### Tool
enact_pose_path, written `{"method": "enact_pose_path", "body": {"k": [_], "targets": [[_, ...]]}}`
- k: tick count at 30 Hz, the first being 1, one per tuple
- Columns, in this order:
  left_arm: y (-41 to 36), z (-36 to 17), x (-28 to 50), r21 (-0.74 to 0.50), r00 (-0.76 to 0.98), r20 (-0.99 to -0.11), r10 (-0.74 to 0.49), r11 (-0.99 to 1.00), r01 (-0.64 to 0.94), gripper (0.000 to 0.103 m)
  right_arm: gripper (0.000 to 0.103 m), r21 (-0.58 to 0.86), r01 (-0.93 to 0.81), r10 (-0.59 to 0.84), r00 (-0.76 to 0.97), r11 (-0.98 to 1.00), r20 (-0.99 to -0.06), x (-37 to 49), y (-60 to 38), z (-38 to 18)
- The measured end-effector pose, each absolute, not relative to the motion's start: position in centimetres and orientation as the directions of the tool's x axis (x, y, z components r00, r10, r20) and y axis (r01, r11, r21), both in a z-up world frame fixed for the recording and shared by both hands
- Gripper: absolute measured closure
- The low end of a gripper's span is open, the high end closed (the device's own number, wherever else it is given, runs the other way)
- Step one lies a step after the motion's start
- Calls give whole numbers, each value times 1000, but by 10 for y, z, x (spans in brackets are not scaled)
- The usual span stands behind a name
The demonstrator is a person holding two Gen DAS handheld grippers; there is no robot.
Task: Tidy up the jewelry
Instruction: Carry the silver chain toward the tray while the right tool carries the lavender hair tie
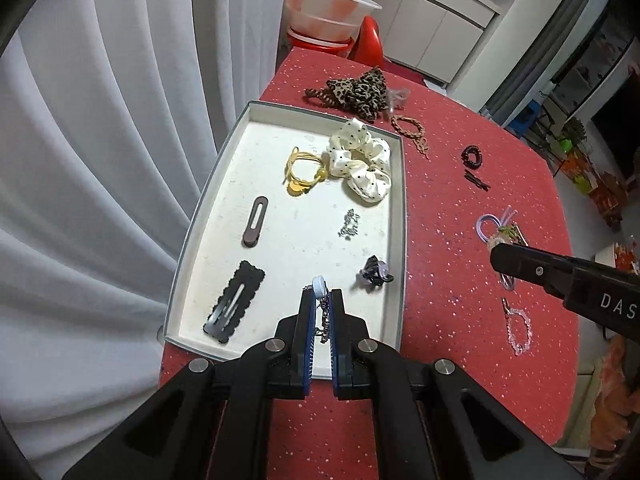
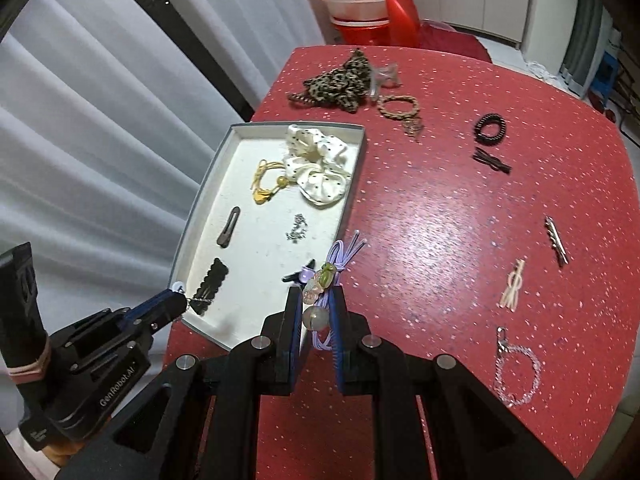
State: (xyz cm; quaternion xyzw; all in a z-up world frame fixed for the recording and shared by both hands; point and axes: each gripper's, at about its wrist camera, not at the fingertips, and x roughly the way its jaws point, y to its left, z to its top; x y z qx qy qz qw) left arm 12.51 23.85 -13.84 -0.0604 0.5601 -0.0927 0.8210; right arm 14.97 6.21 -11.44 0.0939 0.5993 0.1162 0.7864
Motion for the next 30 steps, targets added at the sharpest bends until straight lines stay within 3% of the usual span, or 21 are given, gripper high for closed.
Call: {"method": "enact_pose_path", "body": {"k": [12, 30], "targets": [[251, -155, 164, -206, 369, -906, -208, 978, 45, 95, 89, 338, -96, 351, 235, 936, -906, 197, 80, -128], [241, -220, 195, -161, 297, -940, -166, 986, 41, 95, 89, 396, -26, 396, 120, 918, -910, 249, 108, -207]]}}
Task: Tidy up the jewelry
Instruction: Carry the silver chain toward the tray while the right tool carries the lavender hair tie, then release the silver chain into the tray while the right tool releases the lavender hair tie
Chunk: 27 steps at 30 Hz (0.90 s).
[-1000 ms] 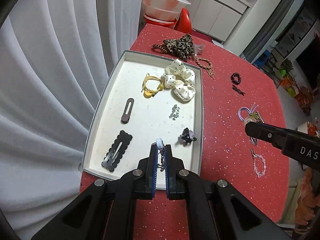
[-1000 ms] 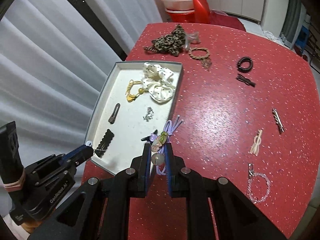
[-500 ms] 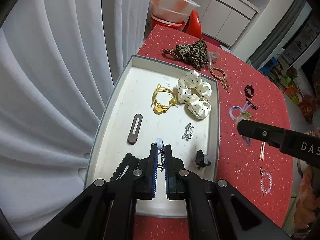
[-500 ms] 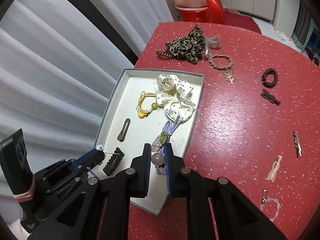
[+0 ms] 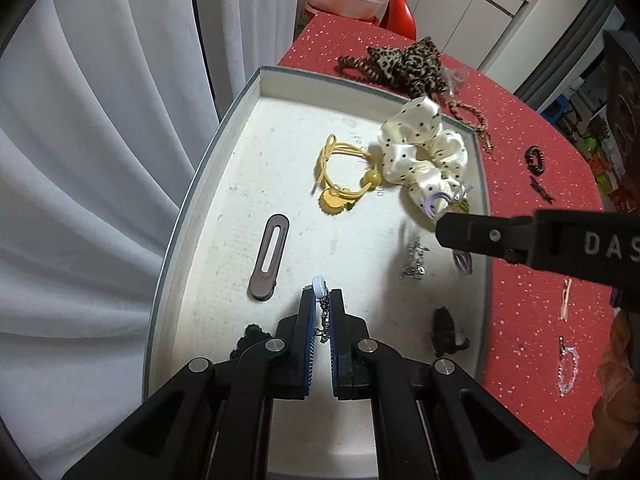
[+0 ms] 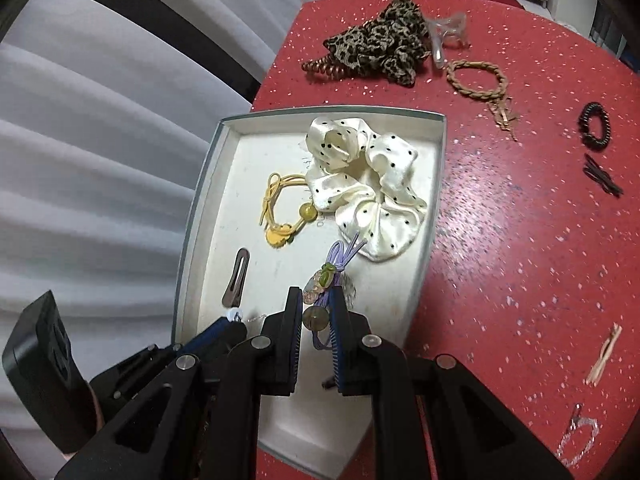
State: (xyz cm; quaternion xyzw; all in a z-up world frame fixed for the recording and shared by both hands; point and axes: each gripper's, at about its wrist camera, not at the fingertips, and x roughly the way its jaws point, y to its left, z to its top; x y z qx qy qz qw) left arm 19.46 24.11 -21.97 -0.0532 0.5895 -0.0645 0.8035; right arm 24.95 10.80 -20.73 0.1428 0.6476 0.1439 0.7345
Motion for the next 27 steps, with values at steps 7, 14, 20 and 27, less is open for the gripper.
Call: {"method": "enact_pose_path", "body": {"k": [7, 14, 20, 27], "targets": [[242, -235, 195, -144, 283, -948, -148, 989, 34, 95, 89, 370, -43, 372, 112, 928, -921, 267, 122, -232], [240, -242, 194, -130, 280, -951, -133, 991, 28, 95, 89, 325, -50, 328, 101, 944, -939, 269, 129, -247], [237, -242, 193, -102, 276, -955, -111, 994, 45, 95, 89, 323, -46, 327, 101, 945, -940, 271, 127, -248], [235, -243, 193, -77, 262, -961, -83, 996, 35, 95, 82, 343, -39, 345, 90, 939, -934, 271, 129, -250]]}}
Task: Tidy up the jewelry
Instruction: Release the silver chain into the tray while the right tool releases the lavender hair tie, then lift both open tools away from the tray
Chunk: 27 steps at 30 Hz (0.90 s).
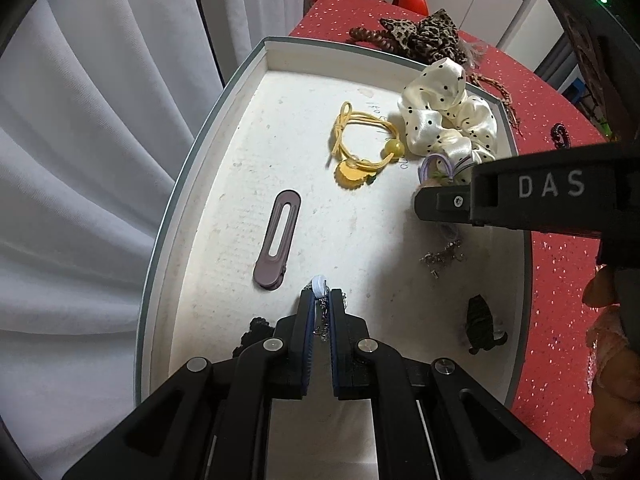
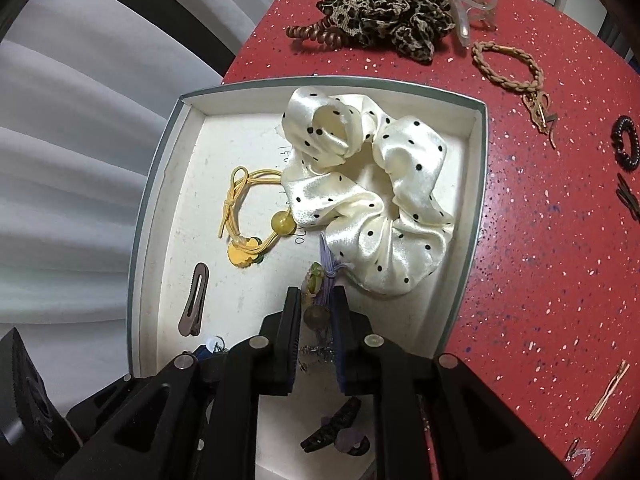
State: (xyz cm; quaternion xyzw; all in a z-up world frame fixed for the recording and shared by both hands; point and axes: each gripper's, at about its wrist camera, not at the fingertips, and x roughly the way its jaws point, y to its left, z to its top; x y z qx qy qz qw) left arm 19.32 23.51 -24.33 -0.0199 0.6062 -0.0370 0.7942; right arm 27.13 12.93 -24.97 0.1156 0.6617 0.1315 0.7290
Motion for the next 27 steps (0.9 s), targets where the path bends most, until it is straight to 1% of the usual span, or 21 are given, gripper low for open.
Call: {"method": "enact_pose_path", "body": {"k": [1, 4, 6, 7, 18, 19, 20, 21, 22, 23, 27], "targets": [[234, -244, 194, -74, 261, -962, -80, 997, 33, 95, 80, 352, -35, 354, 86, 935, -931, 272, 129, -251], [235, -241, 192, -61, 264, -962, -67, 998, 31, 95, 71, 366, -34, 367, 79, 930, -927, 271, 125, -248], [236, -239, 192, -69, 266, -961, -75, 997, 32, 95, 60, 364, -38, 366, 75, 931, -928, 270, 127, -247], [236, -237, 191, -71, 268, -960, -78, 997, 34, 95, 58, 364, -39, 366, 75, 931, -928, 269, 126, -246], [232, -228, 189, -60, 279, -957, -76, 996, 64, 94, 57, 395, -29, 396, 124, 918, -910, 258, 108, -216], [231, -227, 189, -55, 278, -958, -71, 996, 64, 76, 57, 396, -26, 396, 128, 918, -909, 257, 106, -214], [230, -227, 189, -52, 277, -959, -67, 997, 60, 52, 57, 396, -23, 395, 131, 918, -909, 258, 104, -213], [232, -224, 188, -38, 292, -955, -48, 998, 41, 9, 57, 393, -20, 392, 135, 920, -910, 257, 102, -212], [232, -220, 186, -26, 318, -948, -34, 999, 28, 3, 57, 390, -20, 389, 138, 921, -911, 256, 100, -210], [236, -214, 182, -18, 344, -939, -25, 1000, 24, 3, 57, 386, -22, 385, 142, 922, -912, 254, 98, -209], [234, -213, 181, -20, 328, -944, -30, 999, 36, 3, 57, 368, -38, 369, 150, 929, -917, 248, 98, -204]]}}
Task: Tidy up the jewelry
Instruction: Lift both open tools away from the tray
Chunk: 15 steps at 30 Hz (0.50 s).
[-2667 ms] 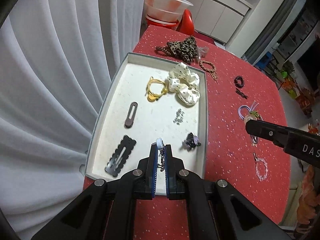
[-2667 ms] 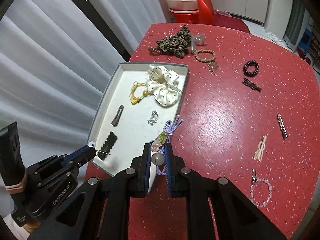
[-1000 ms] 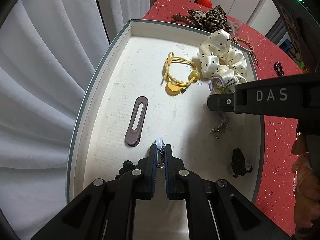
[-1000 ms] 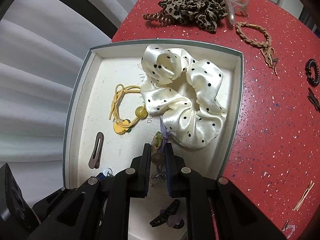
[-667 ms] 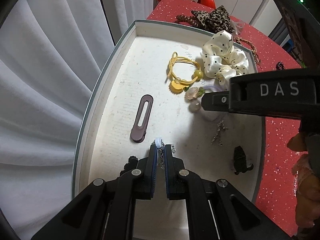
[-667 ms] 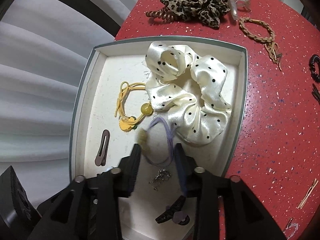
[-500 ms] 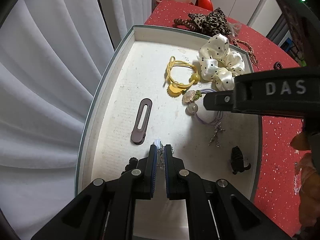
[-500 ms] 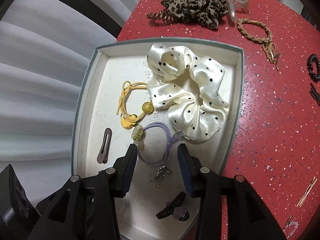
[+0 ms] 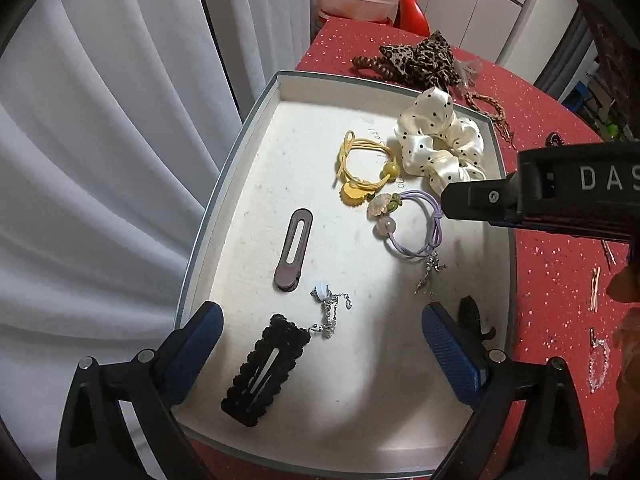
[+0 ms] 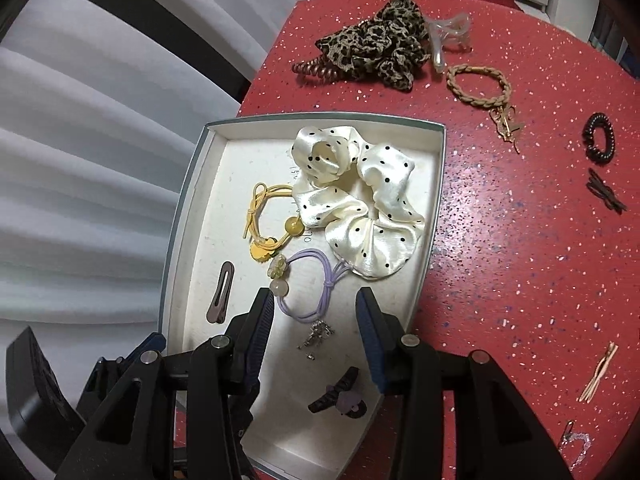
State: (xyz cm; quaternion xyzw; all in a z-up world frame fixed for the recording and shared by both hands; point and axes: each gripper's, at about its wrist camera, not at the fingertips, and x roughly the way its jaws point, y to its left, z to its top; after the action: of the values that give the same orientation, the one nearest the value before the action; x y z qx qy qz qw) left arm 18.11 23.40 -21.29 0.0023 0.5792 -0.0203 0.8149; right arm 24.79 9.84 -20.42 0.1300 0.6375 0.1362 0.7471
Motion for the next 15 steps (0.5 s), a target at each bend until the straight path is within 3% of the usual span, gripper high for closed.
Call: {"method": "enact_pose_path", "body": {"k": [7, 11, 15], "targets": [[237, -215, 181, -11, 323, -946, -20, 1000, 29, 2, 56, 339, -43, 342, 146, 940, -928, 245, 100, -205], [241, -214, 177, -8, 317, -948, -13, 1000, 16, 1, 37, 309, -51, 313, 157, 950, -937, 244, 103, -202], [243, -209, 173, -4, 314, -949, -9, 1000, 16, 1, 32, 290, -57, 295, 164, 955, -941, 241, 104, -197]]}}
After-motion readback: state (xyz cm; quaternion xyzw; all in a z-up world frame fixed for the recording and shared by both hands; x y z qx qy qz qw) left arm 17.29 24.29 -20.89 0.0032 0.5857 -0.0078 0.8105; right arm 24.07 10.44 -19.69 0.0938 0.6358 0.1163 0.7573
